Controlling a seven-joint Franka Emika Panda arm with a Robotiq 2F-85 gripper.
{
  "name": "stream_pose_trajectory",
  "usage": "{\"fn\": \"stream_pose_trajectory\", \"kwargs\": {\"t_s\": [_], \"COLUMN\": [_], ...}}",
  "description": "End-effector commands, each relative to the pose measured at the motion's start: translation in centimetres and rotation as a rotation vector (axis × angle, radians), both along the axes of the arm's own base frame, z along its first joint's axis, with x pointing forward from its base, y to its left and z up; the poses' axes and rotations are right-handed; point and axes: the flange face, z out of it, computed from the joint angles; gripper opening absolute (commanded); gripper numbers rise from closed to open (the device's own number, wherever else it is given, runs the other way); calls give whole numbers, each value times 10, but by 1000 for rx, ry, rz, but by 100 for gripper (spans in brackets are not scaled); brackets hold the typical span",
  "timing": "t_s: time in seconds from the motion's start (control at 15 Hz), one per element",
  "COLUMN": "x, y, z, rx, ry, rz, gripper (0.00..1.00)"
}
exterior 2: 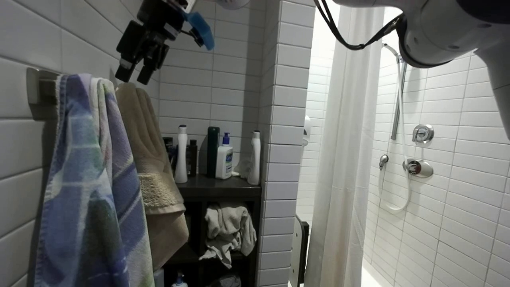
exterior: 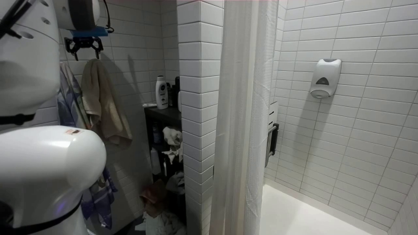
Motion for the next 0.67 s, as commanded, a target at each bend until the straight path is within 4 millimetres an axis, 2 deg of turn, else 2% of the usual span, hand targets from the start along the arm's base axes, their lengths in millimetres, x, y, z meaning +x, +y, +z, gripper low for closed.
{"fn": "stream_pose_trajectory", "kwargs": {"t_s": [0.0,0.2,0.33,0.47,0.53,0.6], "x": [9,12,13,14,15,15], "y": [3,2,1,-1,-2,-2], "z": [-1,-5,-7,-6,-5,-4], "rx": [-6,-13,-19,-22,-22,-23], "ry": [-33,-31,-29,-34,-39,-43], "rz": [21,24,27,30,29,28], "gripper": [100,97,85,63,57,55]}}
